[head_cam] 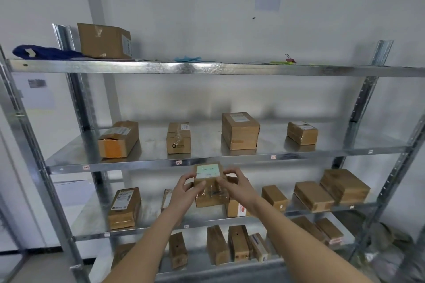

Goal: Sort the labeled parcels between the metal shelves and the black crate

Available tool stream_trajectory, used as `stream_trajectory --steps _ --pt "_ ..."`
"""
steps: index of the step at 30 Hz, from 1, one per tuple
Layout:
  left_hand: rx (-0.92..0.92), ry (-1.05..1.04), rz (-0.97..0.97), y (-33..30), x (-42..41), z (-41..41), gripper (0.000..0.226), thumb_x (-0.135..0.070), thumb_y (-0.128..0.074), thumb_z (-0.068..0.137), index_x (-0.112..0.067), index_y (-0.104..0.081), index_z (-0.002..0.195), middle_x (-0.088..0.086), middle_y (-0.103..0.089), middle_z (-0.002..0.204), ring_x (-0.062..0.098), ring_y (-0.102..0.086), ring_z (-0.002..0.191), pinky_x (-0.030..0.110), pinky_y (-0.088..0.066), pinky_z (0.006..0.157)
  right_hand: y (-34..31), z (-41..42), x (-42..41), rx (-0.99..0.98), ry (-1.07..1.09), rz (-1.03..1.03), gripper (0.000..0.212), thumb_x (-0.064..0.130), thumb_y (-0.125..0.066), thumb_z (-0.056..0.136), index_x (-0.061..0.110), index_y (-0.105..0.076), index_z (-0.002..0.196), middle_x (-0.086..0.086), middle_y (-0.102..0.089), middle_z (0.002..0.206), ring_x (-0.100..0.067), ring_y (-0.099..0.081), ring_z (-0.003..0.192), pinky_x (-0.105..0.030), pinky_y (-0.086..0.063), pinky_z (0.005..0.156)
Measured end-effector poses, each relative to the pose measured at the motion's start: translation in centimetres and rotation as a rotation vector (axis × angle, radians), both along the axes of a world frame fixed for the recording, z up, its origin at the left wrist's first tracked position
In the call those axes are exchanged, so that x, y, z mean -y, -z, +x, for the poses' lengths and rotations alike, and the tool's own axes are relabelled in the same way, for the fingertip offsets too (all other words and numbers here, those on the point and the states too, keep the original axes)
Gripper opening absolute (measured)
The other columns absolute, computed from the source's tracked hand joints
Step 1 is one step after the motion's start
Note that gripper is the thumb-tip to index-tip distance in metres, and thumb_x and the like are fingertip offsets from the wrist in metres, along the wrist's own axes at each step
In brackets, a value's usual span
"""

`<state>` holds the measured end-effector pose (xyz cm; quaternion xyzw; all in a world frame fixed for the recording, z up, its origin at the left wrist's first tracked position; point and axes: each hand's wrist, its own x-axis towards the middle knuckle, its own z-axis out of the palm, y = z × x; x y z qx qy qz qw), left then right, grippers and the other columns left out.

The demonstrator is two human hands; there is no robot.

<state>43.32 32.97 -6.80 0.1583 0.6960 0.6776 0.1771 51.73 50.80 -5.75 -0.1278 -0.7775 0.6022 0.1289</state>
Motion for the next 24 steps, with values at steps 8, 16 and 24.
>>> stream_trajectory --steps 8,16,24 --pt "-0.017 -0.08 -0.078 0.1 1.7 3.8 0.052 -0.021 -0.072 0.089 -0.032 -0.05 0.135 -0.005 -0.057 0.131 0.016 -0.053 0.12 0.035 -0.052 0.098 1.6 2.0 2.0 0.074 -0.039 0.034 0.049 0.028 -0.067 0.099 0.035 -0.044 0.142 0.015 -0.052 0.134 -0.011 -0.053 0.124 -0.032 -0.054 0.101" --pt "0.045 -0.145 -0.114 1.3 6.9 5.5 0.045 -0.017 -0.058 0.098 -0.036 -0.051 0.139 -0.003 -0.062 0.131 0.012 -0.06 0.109 0.024 -0.056 0.082 4.0 2.0 7.2 0.131 -0.14 0.098 0.052 0.017 -0.051 0.105 0.027 -0.038 0.155 0.008 -0.045 0.146 -0.009 -0.043 0.126 -0.014 -0.05 0.084" --pt "0.094 -0.192 -0.064 1.2 14.7 6.3 0.021 -0.038 -0.045 0.104 -0.041 -0.063 0.114 -0.007 -0.062 0.129 0.015 -0.054 0.121 0.037 -0.045 0.102 4.6 -0.1 15.4 0.119 -0.21 0.254 0.087 0.049 -0.079 0.081 0.03 -0.035 0.153 0.004 -0.05 0.145 -0.016 -0.055 0.125 -0.034 -0.055 0.099"
